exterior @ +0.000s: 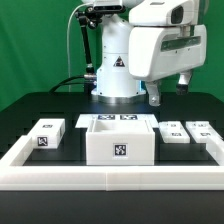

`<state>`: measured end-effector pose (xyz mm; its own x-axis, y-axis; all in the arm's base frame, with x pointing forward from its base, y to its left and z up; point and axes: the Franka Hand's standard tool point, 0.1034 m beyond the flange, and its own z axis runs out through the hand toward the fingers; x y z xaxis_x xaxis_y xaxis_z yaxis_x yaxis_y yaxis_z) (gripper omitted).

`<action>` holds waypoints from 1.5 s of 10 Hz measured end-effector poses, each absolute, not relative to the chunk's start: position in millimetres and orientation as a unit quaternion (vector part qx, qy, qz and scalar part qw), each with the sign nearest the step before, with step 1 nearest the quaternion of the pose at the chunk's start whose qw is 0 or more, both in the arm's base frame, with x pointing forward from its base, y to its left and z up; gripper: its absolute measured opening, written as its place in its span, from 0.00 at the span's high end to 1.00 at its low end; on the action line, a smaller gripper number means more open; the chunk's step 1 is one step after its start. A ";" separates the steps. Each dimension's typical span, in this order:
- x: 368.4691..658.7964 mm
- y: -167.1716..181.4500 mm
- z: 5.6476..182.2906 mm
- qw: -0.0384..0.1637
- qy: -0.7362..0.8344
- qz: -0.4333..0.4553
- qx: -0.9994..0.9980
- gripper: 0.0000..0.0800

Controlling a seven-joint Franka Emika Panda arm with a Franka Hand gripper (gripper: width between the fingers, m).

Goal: Assemble cabinet

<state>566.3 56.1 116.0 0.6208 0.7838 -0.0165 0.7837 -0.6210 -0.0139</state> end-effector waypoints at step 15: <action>532.6 40.2 91.8 -0.001 -0.577 -0.006 -0.817 0.00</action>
Offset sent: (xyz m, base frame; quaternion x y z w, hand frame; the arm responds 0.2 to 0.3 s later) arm 0.0000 0.0000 0.0000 0.0000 0.0000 0.0000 1.0000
